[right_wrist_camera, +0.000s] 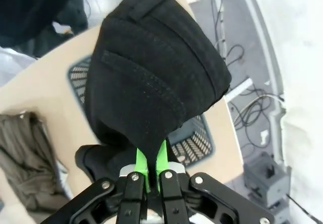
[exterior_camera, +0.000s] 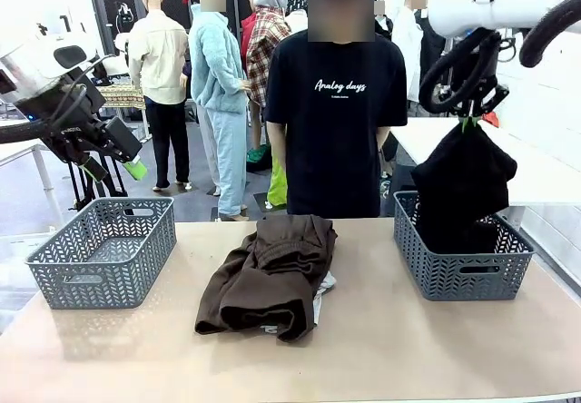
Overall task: Sort the tops and bottoms.
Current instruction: Sort the clothes according to human instructions.
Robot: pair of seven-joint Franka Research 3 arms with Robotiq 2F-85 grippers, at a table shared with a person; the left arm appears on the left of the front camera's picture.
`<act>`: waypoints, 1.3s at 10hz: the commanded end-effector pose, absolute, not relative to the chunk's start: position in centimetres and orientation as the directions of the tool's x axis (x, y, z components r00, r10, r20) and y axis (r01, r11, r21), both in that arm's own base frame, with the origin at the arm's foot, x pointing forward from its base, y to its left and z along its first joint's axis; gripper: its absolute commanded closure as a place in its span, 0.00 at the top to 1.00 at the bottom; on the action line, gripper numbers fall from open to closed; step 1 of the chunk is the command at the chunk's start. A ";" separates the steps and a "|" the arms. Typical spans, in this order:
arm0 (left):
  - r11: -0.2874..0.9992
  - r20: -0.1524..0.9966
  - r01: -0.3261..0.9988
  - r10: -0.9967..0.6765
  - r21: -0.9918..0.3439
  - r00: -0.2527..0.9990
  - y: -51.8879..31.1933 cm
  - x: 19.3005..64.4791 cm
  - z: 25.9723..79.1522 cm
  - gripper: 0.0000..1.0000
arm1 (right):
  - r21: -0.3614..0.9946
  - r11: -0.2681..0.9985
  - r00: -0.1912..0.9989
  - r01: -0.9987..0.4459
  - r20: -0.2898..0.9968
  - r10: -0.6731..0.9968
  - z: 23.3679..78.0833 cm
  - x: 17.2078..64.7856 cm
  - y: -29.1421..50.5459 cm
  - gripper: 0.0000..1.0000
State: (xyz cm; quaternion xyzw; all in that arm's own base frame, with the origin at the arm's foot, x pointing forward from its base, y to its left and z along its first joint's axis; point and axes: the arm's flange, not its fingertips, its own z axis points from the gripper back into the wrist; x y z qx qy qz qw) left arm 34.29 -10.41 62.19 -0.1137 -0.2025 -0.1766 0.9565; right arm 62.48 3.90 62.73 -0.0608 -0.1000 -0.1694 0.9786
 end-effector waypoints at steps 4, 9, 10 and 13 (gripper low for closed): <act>0.911 0.429 0.386 -0.293 -0.146 0.854 -10.2 34.2 62.3 0.93 | 0.046 0.960 0.962 0.275 -0.015 -0.274 56.1 67.2 2.2 0.00; 0.911 0.429 0.386 -0.293 -0.146 0.854 -10.2 34.2 62.3 0.93 | 0.185 0.945 0.947 0.268 -0.233 -0.223 47.5 67.1 0.8 0.00; 0.911 0.429 0.386 -0.293 -0.146 0.854 -10.2 34.2 62.3 0.93 | 0.177 0.947 0.941 0.267 -0.259 -0.217 47.0 67.3 0.7 0.00; 0.911 0.429 0.386 -0.293 -0.146 0.854 -10.2 34.2 62.3 0.93 | 0.073 0.977 0.940 0.202 -0.293 -0.173 46.3 67.6 1.3 0.00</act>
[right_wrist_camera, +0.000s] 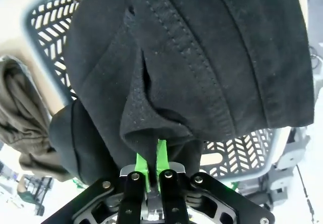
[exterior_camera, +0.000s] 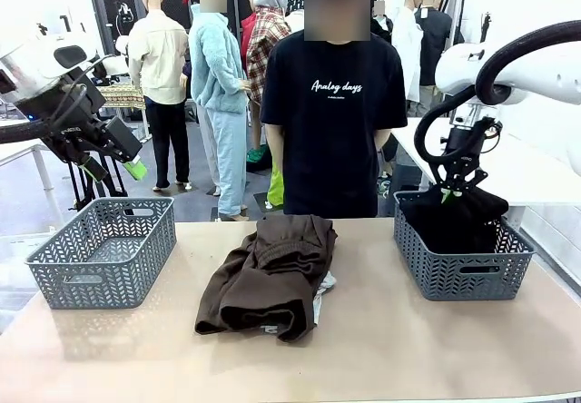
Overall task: Sort the tops and bottoms.
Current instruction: Sort the clothes according to human instructions.
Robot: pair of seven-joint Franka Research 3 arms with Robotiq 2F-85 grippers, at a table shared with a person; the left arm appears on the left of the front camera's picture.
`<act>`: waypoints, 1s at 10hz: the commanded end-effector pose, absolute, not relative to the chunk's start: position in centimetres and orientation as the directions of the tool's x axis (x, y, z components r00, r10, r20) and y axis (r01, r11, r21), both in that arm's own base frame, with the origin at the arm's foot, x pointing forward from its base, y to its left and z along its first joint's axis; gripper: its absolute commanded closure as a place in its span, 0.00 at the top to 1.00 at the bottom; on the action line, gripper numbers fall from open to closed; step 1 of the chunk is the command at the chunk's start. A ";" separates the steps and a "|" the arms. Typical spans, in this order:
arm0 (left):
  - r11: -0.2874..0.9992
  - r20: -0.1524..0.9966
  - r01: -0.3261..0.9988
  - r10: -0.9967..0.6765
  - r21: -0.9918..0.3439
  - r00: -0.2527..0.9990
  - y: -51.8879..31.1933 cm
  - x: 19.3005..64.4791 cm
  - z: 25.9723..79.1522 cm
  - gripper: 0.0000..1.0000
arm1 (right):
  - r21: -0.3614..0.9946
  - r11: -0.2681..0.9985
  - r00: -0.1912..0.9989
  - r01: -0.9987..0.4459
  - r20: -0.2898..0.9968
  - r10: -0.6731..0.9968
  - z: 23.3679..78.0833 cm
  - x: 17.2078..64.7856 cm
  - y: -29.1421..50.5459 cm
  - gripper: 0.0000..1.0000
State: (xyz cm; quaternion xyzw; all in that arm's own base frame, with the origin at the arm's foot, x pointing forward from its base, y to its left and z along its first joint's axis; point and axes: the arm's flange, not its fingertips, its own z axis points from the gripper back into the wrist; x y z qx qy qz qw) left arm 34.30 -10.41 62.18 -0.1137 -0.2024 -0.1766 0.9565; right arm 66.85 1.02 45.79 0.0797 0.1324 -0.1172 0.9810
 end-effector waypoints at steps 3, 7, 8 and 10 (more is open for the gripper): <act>0.911 0.429 0.386 -0.293 -0.146 0.854 -10.2 34.2 62.3 0.93 | -0.003 0.992 0.951 0.126 -0.283 -0.122 46.6 67.8 2.3 0.00; 0.911 0.429 0.386 -0.293 -0.146 0.854 -10.2 34.2 62.3 0.93 | -0.034 0.996 0.945 0.087 -0.312 -0.093 45.4 67.9 2.4 0.56; 0.911 0.429 0.386 -0.293 -0.146 0.854 -10.2 34.2 62.3 0.93 | -0.037 0.996 0.947 0.084 -0.309 -0.091 45.3 68.1 2.3 0.75; 0.911 0.429 0.386 -0.293 -0.146 0.854 -10.2 34.2 62.3 0.93 | -0.039 0.996 0.944 0.084 -0.318 -0.092 44.8 68.2 2.1 1.00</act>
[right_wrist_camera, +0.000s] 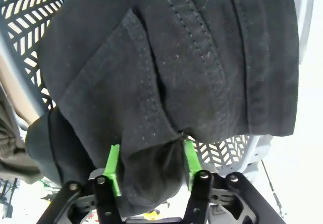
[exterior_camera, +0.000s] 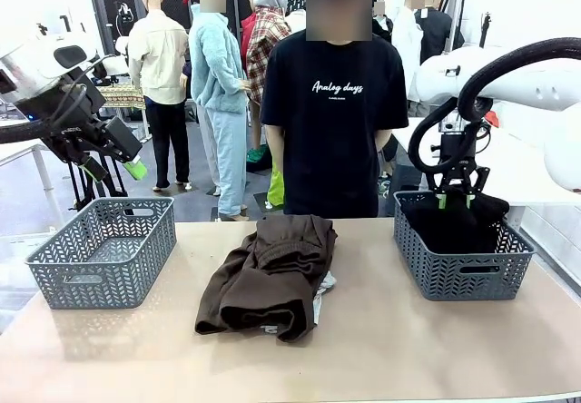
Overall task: Sort the tops and bottoms.
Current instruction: Sort the clothes according to human instructions.
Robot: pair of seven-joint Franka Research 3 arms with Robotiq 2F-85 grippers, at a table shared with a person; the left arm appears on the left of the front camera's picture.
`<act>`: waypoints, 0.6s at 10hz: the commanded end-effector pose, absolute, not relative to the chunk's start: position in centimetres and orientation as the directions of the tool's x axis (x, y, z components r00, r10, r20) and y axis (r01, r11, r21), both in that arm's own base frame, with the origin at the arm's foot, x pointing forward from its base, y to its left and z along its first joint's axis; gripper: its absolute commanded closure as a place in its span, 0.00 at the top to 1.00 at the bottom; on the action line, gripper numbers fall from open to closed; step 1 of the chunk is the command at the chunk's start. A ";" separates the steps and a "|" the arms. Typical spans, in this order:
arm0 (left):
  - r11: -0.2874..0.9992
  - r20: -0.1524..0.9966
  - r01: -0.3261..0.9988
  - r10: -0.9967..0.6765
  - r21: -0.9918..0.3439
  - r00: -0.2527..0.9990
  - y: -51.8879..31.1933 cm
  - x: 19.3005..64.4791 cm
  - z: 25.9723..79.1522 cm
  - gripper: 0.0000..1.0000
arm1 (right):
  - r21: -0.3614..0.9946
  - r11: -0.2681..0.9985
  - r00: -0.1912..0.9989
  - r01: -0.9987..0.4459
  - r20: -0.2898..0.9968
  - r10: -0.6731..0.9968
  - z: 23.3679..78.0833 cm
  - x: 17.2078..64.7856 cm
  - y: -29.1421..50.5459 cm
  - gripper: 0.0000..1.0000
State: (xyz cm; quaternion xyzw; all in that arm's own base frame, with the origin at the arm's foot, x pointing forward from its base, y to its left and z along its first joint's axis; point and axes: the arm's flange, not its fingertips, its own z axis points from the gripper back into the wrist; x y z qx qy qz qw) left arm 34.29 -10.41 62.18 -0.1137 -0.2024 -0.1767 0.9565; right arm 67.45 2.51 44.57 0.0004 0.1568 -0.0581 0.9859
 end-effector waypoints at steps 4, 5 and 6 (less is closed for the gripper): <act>0.911 0.429 0.386 -0.293 -0.146 0.854 -10.2 34.2 62.3 0.93 | -0.060 0.995 0.963 0.080 -0.253 -0.093 48.3 66.9 2.7 1.00; 0.911 0.429 0.386 -0.293 -0.146 0.854 -10.2 34.2 62.3 0.93 | -0.056 0.995 0.963 0.082 -0.253 -0.093 48.7 66.8 2.8 1.00; 0.911 0.429 0.386 -0.293 -0.146 0.854 -10.2 34.2 62.3 0.93 | -0.059 0.993 0.955 0.106 -0.272 -0.119 48.5 67.1 2.9 1.00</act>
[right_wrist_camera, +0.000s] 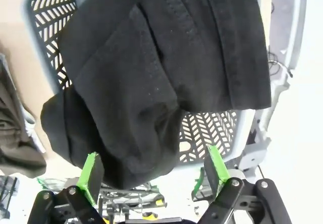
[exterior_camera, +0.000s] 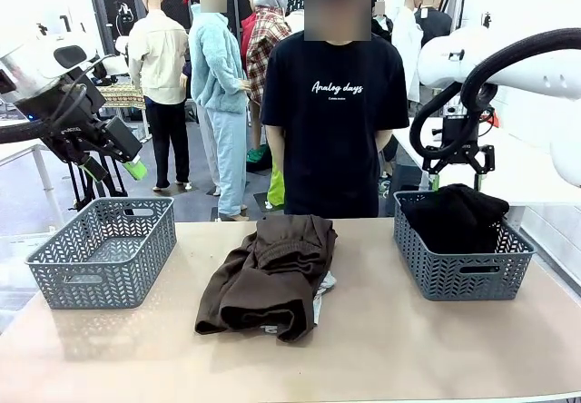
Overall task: Sort the tops and bottoms.
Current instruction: Sort the clothes according to human instructions, then lift clothes from the center of the table with your left hand.
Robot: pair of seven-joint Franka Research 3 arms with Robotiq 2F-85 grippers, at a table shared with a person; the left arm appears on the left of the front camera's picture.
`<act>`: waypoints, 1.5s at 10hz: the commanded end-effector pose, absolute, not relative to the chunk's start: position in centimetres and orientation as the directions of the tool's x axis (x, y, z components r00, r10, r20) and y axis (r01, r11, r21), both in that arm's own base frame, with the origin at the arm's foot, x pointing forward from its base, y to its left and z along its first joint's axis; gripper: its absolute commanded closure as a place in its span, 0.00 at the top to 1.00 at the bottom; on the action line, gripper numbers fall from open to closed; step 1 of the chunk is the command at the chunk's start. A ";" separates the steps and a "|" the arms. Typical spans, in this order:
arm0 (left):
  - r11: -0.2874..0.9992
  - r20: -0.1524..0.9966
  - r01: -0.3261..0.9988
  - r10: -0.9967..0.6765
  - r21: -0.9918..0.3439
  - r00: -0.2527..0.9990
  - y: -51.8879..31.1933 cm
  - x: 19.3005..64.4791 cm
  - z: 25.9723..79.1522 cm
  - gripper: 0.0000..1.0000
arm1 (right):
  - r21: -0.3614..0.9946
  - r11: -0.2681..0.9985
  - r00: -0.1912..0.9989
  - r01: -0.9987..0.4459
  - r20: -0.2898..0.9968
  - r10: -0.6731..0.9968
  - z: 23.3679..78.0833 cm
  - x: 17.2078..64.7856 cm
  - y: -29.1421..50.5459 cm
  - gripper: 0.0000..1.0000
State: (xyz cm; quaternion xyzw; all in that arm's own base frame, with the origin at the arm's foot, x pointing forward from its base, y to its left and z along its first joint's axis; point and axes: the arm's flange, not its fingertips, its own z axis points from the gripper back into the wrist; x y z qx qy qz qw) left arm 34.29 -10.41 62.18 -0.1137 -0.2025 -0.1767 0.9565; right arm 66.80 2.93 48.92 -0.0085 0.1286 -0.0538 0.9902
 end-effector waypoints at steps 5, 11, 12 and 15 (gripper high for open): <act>0.911 0.429 0.386 -0.293 -0.146 0.854 -10.2 34.2 62.3 0.93 | -0.030 0.994 0.962 0.103 -0.253 -0.107 48.4 67.0 2.9 1.00; 0.911 0.429 0.386 -0.293 -0.146 0.854 -10.2 34.2 62.3 0.93 | -0.030 0.994 0.962 0.103 -0.253 -0.107 48.4 67.0 2.9 1.00; 0.911 0.429 0.386 -0.293 -0.146 0.854 -10.2 34.2 62.3 0.93 | -0.030 0.994 0.962 0.103 -0.253 -0.107 48.4 67.0 2.9 1.00; 0.911 0.429 0.386 -0.293 -0.146 0.854 -10.2 34.2 62.3 0.93 | -0.030 0.994 0.960 0.105 -0.259 -0.109 48.5 66.9 2.9 1.00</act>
